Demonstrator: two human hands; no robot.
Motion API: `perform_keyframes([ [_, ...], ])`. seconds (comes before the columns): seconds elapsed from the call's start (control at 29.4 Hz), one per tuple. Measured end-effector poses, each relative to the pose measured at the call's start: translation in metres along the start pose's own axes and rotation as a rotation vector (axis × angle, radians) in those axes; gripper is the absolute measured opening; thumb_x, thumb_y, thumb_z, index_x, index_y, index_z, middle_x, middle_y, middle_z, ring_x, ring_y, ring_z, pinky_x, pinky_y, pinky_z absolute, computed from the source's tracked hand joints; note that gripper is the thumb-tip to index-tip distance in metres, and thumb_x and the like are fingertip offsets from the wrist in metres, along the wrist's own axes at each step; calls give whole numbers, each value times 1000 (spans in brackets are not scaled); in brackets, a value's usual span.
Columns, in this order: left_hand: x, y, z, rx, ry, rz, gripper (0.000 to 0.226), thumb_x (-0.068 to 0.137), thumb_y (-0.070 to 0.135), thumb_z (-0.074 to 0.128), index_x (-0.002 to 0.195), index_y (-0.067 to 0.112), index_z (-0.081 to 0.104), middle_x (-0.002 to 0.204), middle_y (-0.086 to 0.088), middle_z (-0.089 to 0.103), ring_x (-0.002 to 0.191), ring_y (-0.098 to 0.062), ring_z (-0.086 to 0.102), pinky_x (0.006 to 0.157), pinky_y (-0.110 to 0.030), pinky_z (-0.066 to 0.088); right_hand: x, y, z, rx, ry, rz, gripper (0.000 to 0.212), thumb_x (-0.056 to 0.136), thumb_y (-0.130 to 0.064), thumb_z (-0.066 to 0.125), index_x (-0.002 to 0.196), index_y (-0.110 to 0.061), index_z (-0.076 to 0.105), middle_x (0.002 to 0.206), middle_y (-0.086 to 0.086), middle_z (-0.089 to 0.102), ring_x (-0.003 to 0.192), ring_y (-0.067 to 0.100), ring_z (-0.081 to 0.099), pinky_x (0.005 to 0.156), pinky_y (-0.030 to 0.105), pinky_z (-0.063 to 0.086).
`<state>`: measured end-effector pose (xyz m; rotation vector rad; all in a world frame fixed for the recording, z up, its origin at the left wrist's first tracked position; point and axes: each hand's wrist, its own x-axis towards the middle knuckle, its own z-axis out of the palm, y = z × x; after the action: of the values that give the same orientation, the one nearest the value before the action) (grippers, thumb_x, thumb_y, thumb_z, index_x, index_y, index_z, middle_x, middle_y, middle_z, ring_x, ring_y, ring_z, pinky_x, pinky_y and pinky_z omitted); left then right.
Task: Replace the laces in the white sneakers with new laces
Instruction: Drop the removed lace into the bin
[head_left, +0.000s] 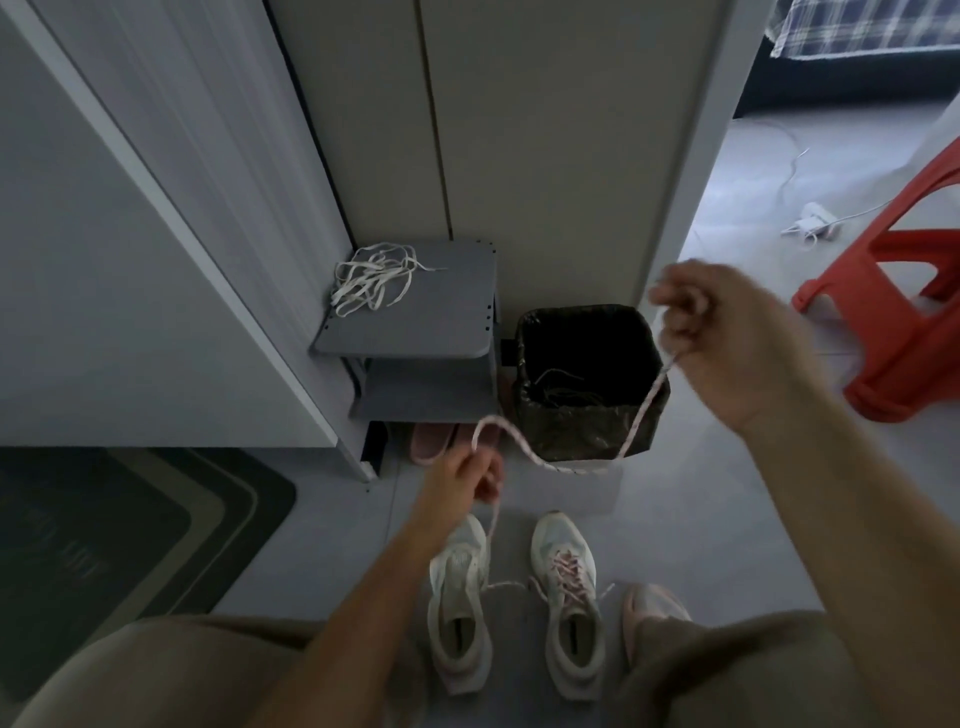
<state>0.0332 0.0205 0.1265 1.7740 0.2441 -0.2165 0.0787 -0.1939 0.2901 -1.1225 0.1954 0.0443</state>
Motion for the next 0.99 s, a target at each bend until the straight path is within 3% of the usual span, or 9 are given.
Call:
perform_keyframes([
  [0.07,-12,64,2,-136,-150,188,15,94,8,46,84,9,57,71,-4,65,58,-9,61,59,-21,51,-10,15,10,-357,-154,0,12,86,-19,60,94,-11,61,77,4,62,61,9,49,59,22,41],
  [0.14,-26,117,5,-275,-298,331,8,90,9,50,91,9,59,77,-4,68,67,-13,64,64,-22,52,-24,20,20,-545,-400,43,34,83,-26,61,111,-7,57,88,4,62,77,12,58,75,26,46],
  [0.24,-37,158,-6,-487,-306,444,9,88,2,49,92,6,56,78,-6,69,70,-15,64,65,-24,53,-39,17,30,-470,-677,153,26,75,-21,56,97,-7,60,71,-7,67,68,1,62,65,13,48],
  [0.31,-38,168,-21,-606,-278,486,10,85,3,46,90,4,54,75,-6,69,65,-15,64,63,-24,54,-41,15,31,-602,-703,153,13,81,-15,57,92,-11,63,67,-8,65,58,-4,58,56,8,44],
  [0.44,-31,150,-59,-648,-107,466,10,89,2,46,89,3,56,74,-5,69,66,-14,64,62,-22,53,-28,11,23,-848,-481,42,11,88,-19,57,80,-18,63,61,-8,60,47,-4,50,48,8,41],
  [0.58,-21,97,-56,-337,123,74,14,89,-5,49,86,7,55,64,-3,67,55,-10,62,59,-23,53,-10,13,11,-705,-203,-71,11,87,-16,59,81,-22,65,68,-7,66,65,3,57,62,14,47],
  [0.65,-21,87,-45,-141,-22,-77,11,87,-2,56,90,9,53,72,-7,64,57,-10,61,57,-23,51,-5,19,10,-687,-147,-110,11,88,-13,58,82,-21,64,71,-5,66,69,8,57,67,18,45],
  [0.71,-21,88,-39,-87,-156,-83,11,88,3,58,94,10,52,80,-7,64,61,-11,61,57,-21,51,0,23,7,-682,-92,-138,12,89,-13,56,84,-20,63,75,-3,65,72,10,56,69,21,44],
  [0.99,-16,91,-57,385,-150,27,20,88,23,61,105,17,52,85,2,64,71,-10,58,71,-27,47,64,-3,25,-598,128,-351,15,90,-9,52,83,-21,56,80,-1,60,77,14,54,71,27,43],
])
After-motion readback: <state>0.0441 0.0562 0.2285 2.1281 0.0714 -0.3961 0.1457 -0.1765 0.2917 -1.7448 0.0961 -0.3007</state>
